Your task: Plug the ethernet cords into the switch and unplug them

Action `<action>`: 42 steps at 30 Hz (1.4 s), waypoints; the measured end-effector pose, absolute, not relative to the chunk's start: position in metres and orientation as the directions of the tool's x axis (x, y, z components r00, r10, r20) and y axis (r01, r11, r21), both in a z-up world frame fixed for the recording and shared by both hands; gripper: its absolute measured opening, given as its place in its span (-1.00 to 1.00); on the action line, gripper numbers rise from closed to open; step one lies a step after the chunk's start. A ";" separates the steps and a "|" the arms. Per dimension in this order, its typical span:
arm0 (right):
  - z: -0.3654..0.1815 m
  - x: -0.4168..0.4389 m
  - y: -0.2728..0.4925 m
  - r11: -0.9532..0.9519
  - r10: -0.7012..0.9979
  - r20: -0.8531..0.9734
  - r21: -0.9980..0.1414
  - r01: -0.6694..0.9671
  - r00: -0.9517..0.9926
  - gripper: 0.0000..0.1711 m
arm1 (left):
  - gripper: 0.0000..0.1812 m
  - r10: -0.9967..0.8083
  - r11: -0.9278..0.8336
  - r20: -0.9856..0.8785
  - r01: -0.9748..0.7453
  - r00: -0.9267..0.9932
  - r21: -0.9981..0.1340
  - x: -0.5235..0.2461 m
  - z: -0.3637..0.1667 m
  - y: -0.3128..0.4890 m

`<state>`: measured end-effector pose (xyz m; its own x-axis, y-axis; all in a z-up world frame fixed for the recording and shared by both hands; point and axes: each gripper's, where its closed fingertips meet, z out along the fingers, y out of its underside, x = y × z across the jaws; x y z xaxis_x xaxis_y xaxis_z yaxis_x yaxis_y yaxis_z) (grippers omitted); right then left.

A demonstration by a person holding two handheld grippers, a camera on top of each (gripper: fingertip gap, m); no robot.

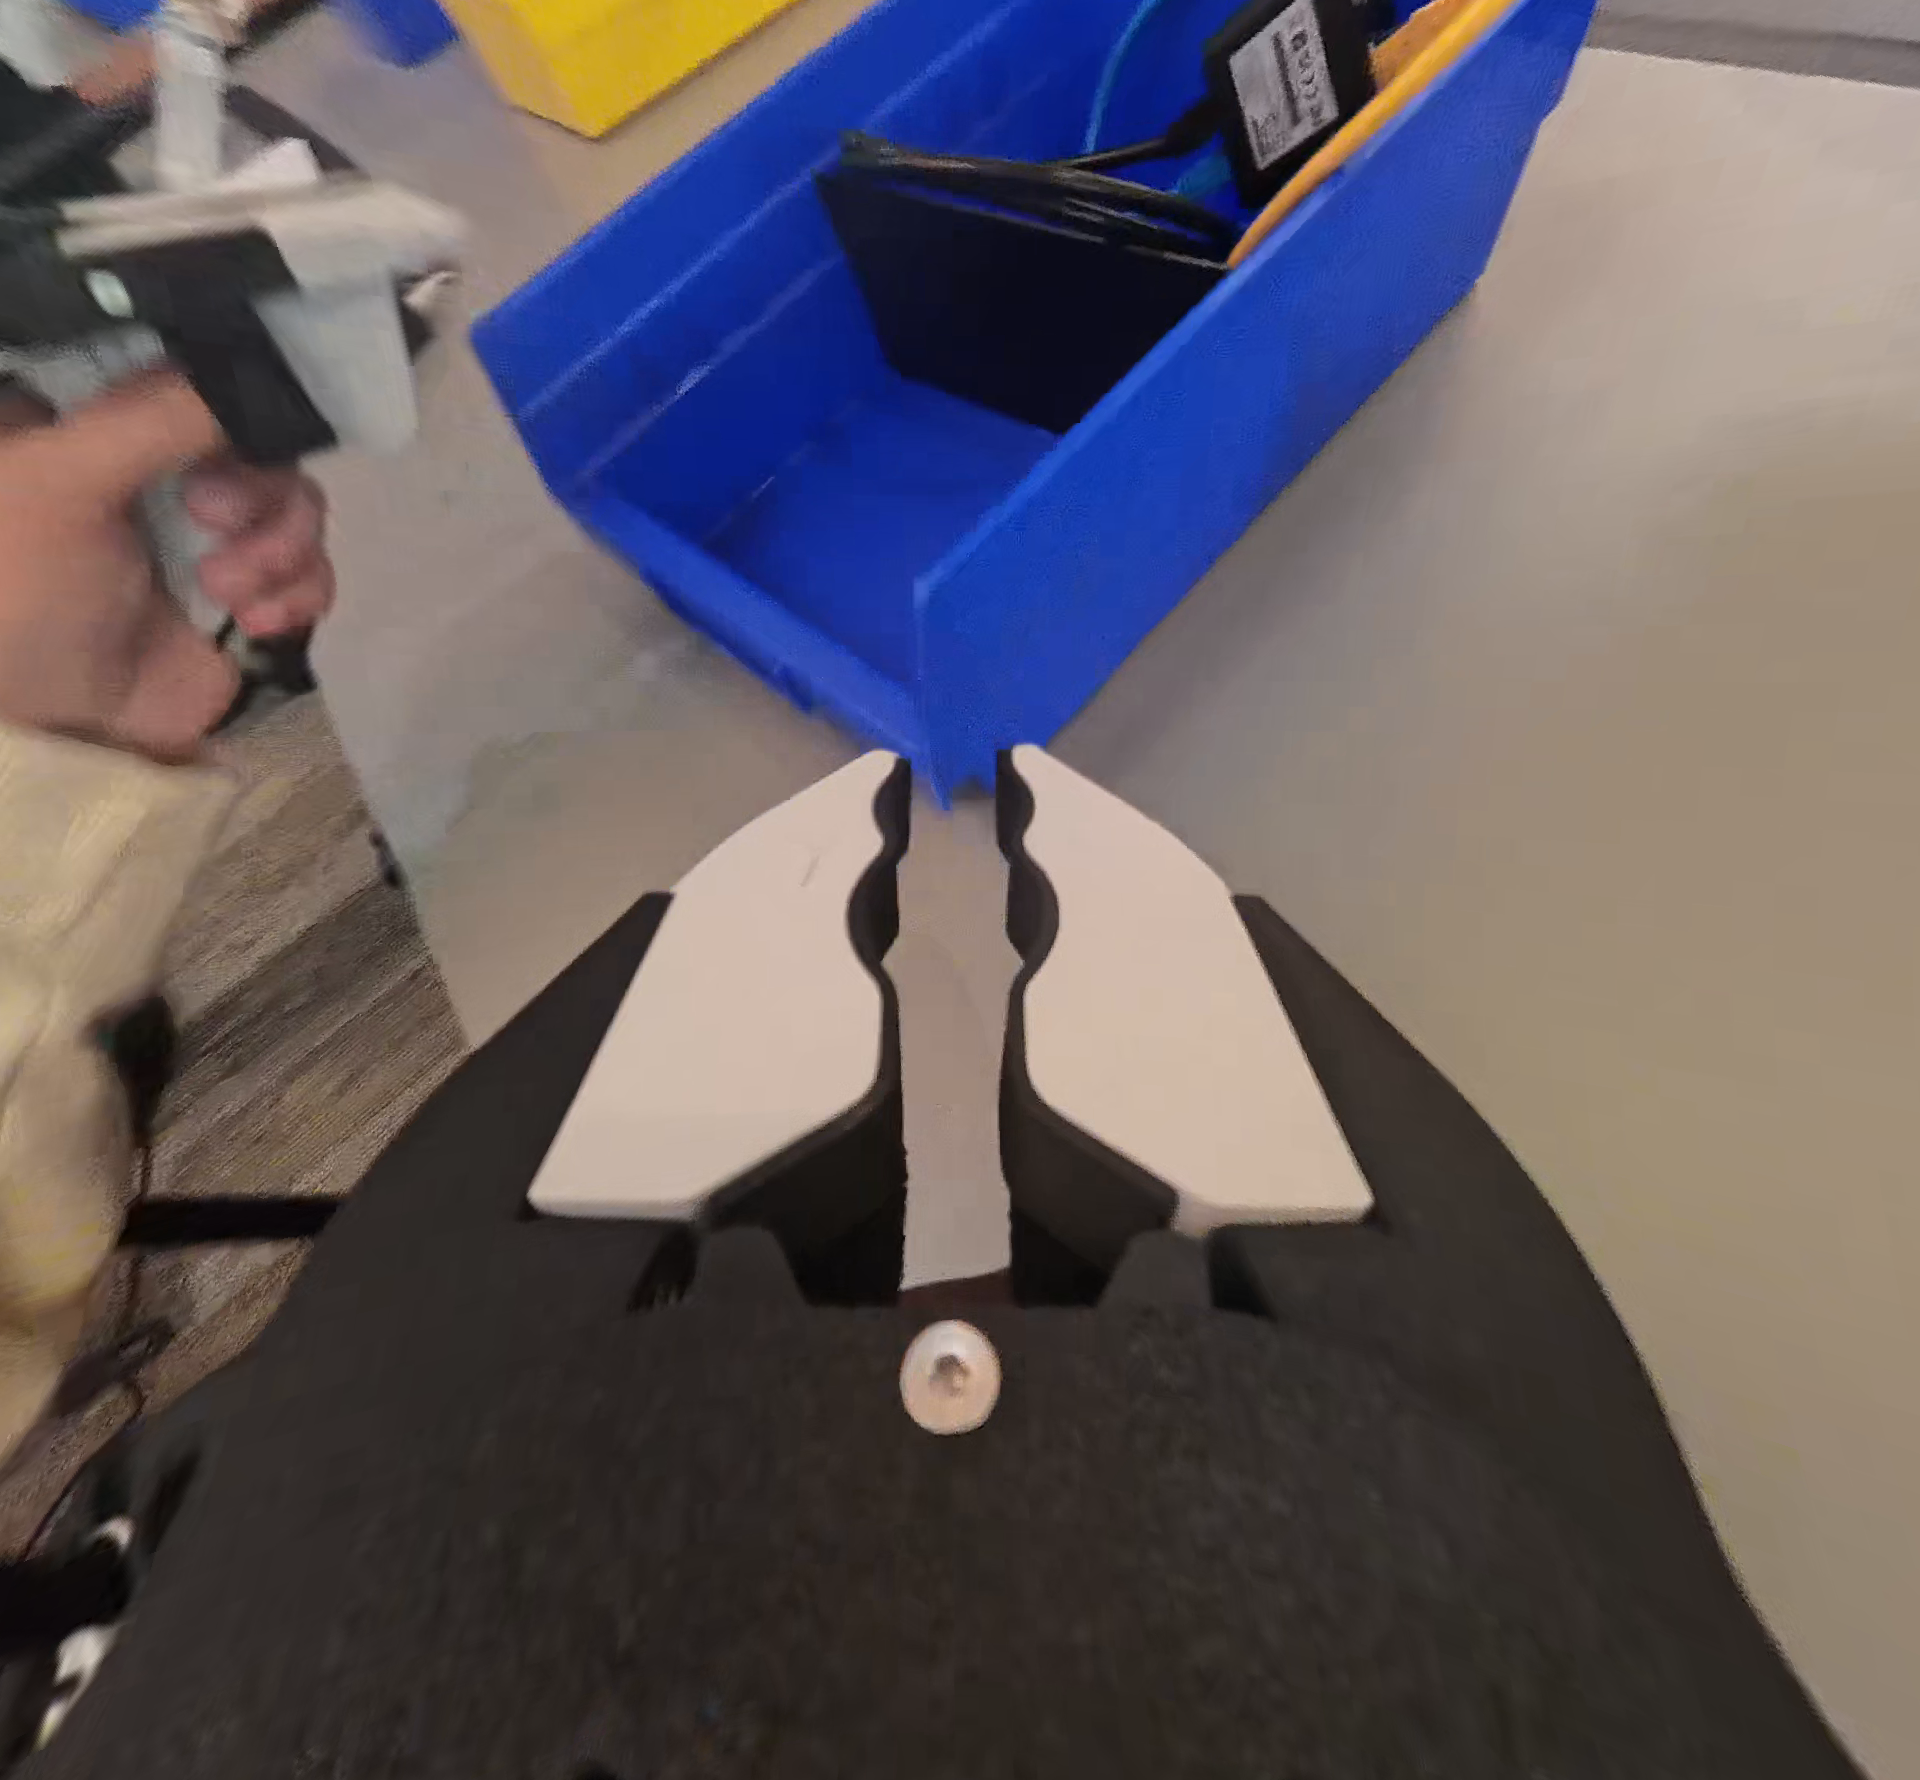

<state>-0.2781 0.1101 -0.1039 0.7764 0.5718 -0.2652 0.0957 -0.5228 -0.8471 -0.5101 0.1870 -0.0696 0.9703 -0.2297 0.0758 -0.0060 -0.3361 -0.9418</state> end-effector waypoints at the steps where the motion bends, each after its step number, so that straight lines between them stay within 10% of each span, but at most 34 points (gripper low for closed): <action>1: -0.099 -0.259 0.102 -0.509 0.587 -0.269 -0.856 0.090 0.763 -0.78 | -0.69 -0.231 -0.275 0.084 0.018 0.969 -0.961 -0.511 -0.046 0.181; 6: -0.107 -0.132 0.095 -0.472 0.406 -0.144 -0.878 0.073 0.902 -0.75 | -0.62 -0.423 -0.175 0.132 0.062 0.897 -0.983 -0.441 0.011 0.145; 15: -0.136 -0.030 0.025 -0.458 0.218 -0.329 -0.866 -0.201 0.919 -0.59 | -0.58 -0.706 -0.383 0.179 -0.157 0.686 -0.910 -0.251 -0.102 0.073; 26: -0.129 0.006 0.020 -0.367 0.101 -0.238 -0.912 -0.186 0.966 -0.61 | -0.46 -0.218 -0.448 -0.104 -0.195 0.970 -0.873 -0.493 -0.101 0.170; 30: -0.129 -0.014 0.020 -0.376 0.166 -0.247 -0.911 -0.171 0.955 -0.61 | -0.51 -0.211 -0.526 -0.033 -0.142 0.977 -0.839 -0.505 -0.132 0.196; 33: -0.131 -0.021 0.024 -0.388 0.206 -0.206 -0.915 -0.113 0.957 -0.61 | -0.97 -0.231 -0.507 0.013 -0.109 0.973 -0.855 -0.496 -0.133 0.208; 42: -0.134 -0.040 0.013 -0.394 0.275 -0.137 -0.919 -0.018 0.951 -0.62 | -0.92 -0.242 -0.501 0.033 -0.096 0.970 -0.860 -0.499 -0.133 0.216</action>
